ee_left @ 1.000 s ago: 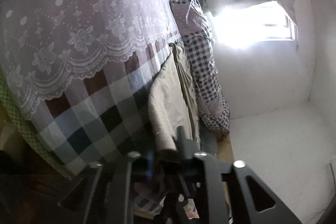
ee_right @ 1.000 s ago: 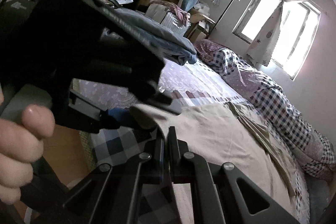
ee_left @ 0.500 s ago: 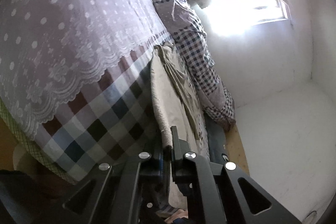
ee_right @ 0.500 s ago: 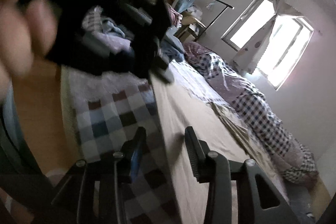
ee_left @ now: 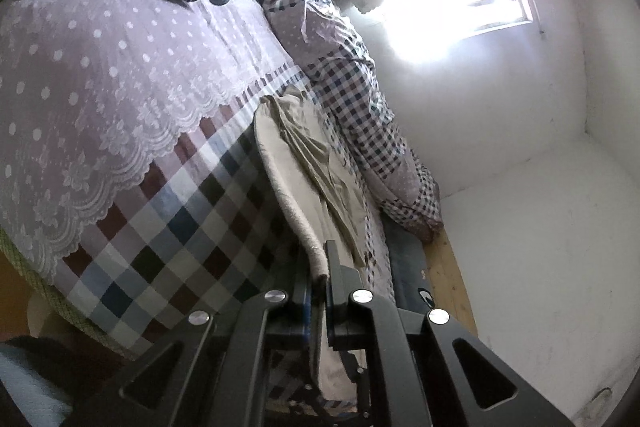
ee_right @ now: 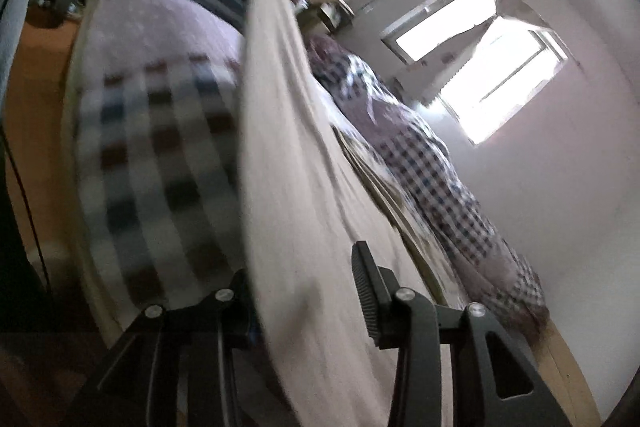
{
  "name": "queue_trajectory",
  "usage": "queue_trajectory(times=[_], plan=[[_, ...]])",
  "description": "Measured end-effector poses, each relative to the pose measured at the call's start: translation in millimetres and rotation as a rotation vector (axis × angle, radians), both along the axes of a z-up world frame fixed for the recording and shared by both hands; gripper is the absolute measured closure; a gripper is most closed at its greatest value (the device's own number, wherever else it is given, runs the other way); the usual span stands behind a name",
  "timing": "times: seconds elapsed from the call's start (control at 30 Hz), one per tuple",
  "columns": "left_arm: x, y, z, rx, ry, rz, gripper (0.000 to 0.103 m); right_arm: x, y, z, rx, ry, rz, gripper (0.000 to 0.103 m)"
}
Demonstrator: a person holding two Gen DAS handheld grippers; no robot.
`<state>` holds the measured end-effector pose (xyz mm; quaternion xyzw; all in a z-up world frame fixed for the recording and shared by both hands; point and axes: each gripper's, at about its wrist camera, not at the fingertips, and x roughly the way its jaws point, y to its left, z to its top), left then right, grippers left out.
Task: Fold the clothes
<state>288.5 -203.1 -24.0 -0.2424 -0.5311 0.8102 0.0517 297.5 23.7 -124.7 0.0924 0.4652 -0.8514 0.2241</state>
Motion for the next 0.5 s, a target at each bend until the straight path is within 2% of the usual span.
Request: queue_trajectory(times=[0.13,0.5], plan=[[2.2,-1.9,6.4,0.0,0.006,0.008,0.1,-12.2,39.5,-1.8,0.027,-0.005,-0.086,0.062],[-7.4,-0.9,24.9,-0.06,0.004,0.014,0.1,-36.9,148.1,-7.9,0.151,0.001,-0.239,0.062]])
